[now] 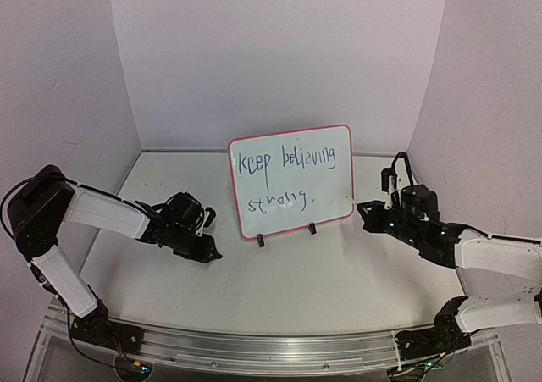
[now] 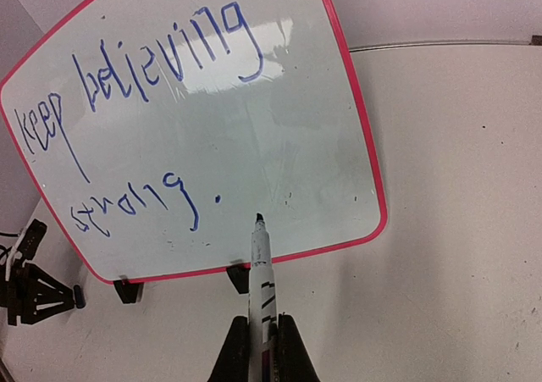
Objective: Write a sentence on the whiteboard
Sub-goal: Pick up the pen cap from the center of the board.
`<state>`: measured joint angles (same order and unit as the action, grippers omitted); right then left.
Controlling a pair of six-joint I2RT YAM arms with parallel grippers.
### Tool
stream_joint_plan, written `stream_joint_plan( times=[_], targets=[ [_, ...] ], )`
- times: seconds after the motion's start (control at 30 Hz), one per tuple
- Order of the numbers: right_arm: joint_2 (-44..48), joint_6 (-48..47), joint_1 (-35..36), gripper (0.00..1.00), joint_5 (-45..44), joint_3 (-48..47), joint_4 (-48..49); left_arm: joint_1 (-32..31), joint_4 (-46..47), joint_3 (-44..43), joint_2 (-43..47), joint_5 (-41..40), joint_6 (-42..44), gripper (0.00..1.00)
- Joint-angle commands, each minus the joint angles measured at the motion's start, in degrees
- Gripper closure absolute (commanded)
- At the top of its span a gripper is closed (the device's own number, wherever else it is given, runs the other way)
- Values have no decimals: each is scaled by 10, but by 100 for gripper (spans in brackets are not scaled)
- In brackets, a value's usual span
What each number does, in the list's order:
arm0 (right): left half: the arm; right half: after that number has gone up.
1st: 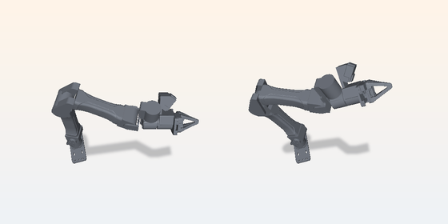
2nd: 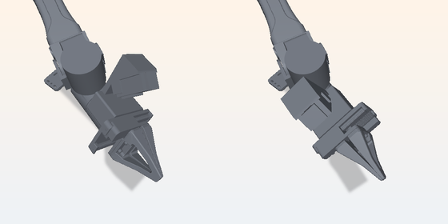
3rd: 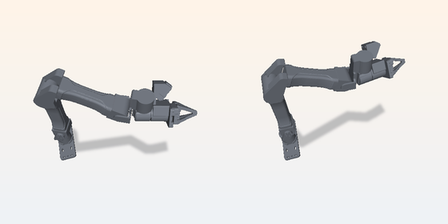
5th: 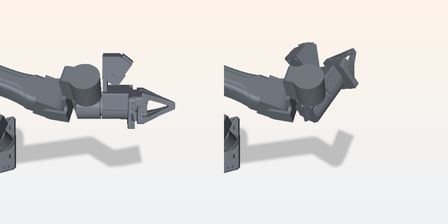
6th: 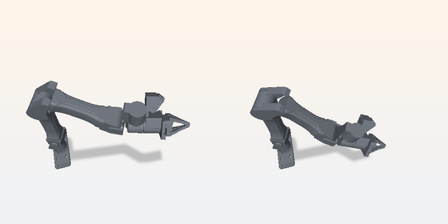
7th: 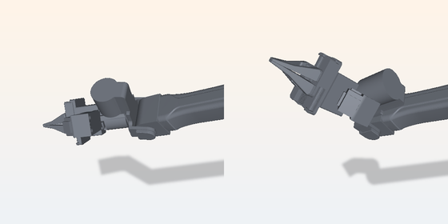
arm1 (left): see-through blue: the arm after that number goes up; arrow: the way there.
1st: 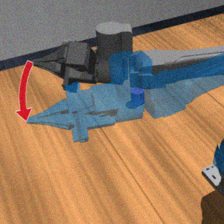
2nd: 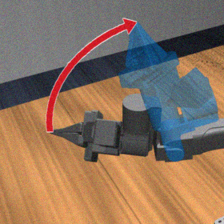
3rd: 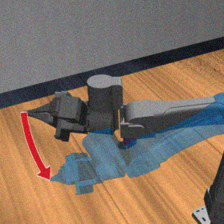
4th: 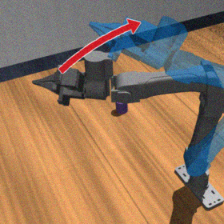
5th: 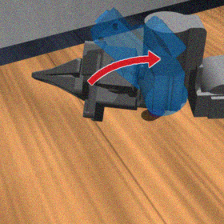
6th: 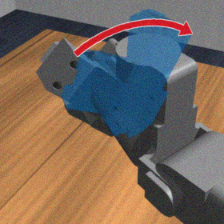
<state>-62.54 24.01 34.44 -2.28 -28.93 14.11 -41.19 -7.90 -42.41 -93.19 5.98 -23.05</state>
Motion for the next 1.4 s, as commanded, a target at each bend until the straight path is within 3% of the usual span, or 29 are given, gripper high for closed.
stream_joint_plan(
  times=[0.0,0.63,0.87,1.2,1.37],
  targets=[
    [-4,-6,2,100,2,-21,7,-2,23,-22,-14,23,-25,67],
    [-2,-7,2,100,4,-19,0,-9,64,-62,-68,62,-23,66],
    [-3,-7,2,100,4,-17,-1,-21,77,-41,-52,71,-17,66],
    [-8,-7,2,100,8,-20,-1,-66,-18,-51,-42,-91,-26,62],
    [-9,-6,2,100,7,-19,-1,-72,-28,-49,-38,-112,-32,61]
  ],
)
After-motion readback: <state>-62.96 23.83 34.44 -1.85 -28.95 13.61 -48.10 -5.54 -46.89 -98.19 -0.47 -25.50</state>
